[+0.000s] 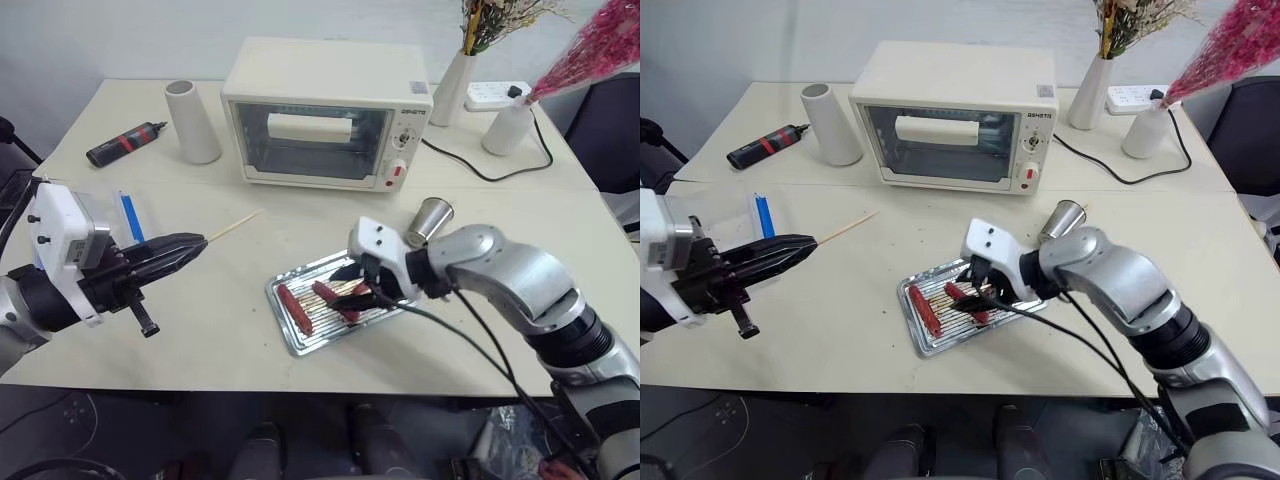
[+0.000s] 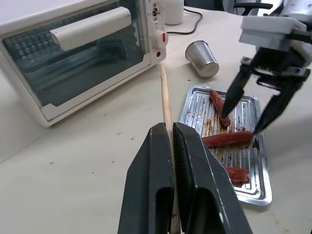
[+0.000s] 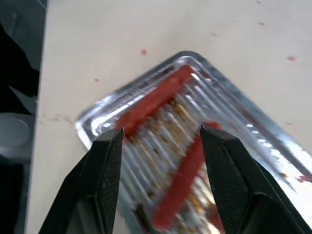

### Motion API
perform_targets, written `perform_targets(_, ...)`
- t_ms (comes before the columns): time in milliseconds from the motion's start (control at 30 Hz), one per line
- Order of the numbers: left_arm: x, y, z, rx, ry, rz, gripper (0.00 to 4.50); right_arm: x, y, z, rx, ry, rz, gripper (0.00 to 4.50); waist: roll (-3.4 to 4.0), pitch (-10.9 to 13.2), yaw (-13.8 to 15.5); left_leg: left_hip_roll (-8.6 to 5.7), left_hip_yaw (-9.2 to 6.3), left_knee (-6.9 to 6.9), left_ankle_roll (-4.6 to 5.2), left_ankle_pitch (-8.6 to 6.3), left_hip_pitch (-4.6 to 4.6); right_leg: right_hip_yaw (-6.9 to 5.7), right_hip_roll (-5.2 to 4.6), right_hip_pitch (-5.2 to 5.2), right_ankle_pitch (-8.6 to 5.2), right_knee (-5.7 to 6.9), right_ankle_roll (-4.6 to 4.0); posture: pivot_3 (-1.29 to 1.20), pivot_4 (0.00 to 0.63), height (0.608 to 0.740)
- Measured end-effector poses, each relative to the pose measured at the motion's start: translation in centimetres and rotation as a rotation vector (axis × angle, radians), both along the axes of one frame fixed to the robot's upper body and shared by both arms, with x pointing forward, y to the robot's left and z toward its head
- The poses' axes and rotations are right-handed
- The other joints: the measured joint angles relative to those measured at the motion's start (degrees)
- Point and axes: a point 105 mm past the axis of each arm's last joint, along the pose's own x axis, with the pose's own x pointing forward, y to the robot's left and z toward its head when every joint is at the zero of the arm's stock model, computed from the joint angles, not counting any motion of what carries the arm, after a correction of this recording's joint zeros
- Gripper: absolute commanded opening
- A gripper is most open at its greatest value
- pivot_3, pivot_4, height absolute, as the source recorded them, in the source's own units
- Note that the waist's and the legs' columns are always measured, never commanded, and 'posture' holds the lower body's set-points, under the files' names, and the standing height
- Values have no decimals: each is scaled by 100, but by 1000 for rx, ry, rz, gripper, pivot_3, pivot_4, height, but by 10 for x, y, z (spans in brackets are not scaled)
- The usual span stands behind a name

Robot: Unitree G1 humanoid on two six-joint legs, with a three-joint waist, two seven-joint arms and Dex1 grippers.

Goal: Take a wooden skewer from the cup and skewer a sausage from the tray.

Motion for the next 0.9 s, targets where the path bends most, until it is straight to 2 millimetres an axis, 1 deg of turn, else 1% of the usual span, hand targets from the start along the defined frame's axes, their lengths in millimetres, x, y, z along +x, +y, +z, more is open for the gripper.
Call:
perform_targets(67, 2, -1, 1, -1, -12, 1, 0, 7, -4, 5, -23, -60, 36, 2539, 0, 0, -10, -8, 0, 0, 0, 0, 0, -2, 4, 0, 0, -1, 0, 0, 150, 740)
perform_targets(133, 3, -1, 3, 1, -27, 2, 0, 14, -6, 9, -21, -39, 25, 2539, 0, 0, -31, -6, 1, 0, 0, 0, 4, -1, 7, 0, 0, 7, 0, 0, 150, 740)
perform_targets(167, 4, -2, 3, 0, -28, 1, 0, 14, -5, 11, -8, -20, 22, 2539, 0, 0, -31, -3, -1, -1, 0, 0, 4, 0, 8, -1, 0, 10, 0, 0, 150, 740)
perform_targets(233, 4, -2, 1, -6, -25, 2, 0, 0, 2, 12, 19, 49, 73, 2539, 0, 0, -23, 17, -10, -3, -1, 0, 3, -7, 7, -3, -3, 15, -6, 0, 150, 740)
perform_targets(267, 4, -2, 1, -7, -25, 4, 0, -8, 7, 11, 30, 74, 106, 2367, 0, 0, -20, 25, -12, -3, -1, -1, 3, -10, 7, -3, -4, 14, -7, 0, 150, 740)
perform_targets(333, 4, -2, 1, -8, -27, 6, 0, -22, 19, 2, 56, 118, 132, 1948, -2, -1, -15, 28, -12, -4, -5, -3, 3, -12, 7, -2, -5, 15, -9, 0, 150, 740)
perform_targets(367, 4, -2, 0, -10, -25, 6, 0, -25, 22, -4, 62, 137, 130, 1625, -1, -1, -14, 25, -10, -2, -5, -3, 3, -11, 6, -3, -5, 18, -9, 0, 150, 740)
perform_targets(433, 4, -2, -1, -13, -21, 8, 0, -29, 27, -15, 61, 170, 102, 999, -2, -1, -10, 16, -10, 1, -8, 0, 3, -11, 2, -2, -5, 18, -9, 0, 150, 740)
perform_targets(500, 4, -1, -1, -12, -20, 7, 0, -28, 30, -19, 64, 176, 64, 337, -1, -1, -12, 11, -8, 5, -9, 1, 3, -8, -2, -1, -4, 19, -7, 0, 150, 740)
perform_targets(600, 4, -1, 0, -3, -20, 6, 0, -23, 36, -22, 63, 146, 16, 337, -3, -2, -11, 11, -10, 6, -9, 1, 4, -10, -1, -1, -4, 21, -7, 0, 150, 740)
perform_targets(733, 3, -1, 0, 5, -18, -1, 0, -24, 42, -40, 30, 164, -35, 337, -3, -2, -13, 11, -11, 3, -10, 1, 3, -12, 1, -3, -5, 20, -9, 0, 150, 740)
perform_targets(800, 4, 0, 0, 3, -16, -2, 0, -26, 45, -45, 17, 158, -45, 337, -3, -2, -19, 11, -10, 2, -10, 1, 3, -11, 0, -3, -5, 20, -9, 0, 150, 740)
perform_targets(900, 5, 2, 0, -2, -13, 5, 0, -23, 48, -44, 19, 125, -67, 915, -3, -2, -14, 10, -10, 3, -10, 1, 4, -12, 0, -2, -5, 21, -9, 0, 150, 740)
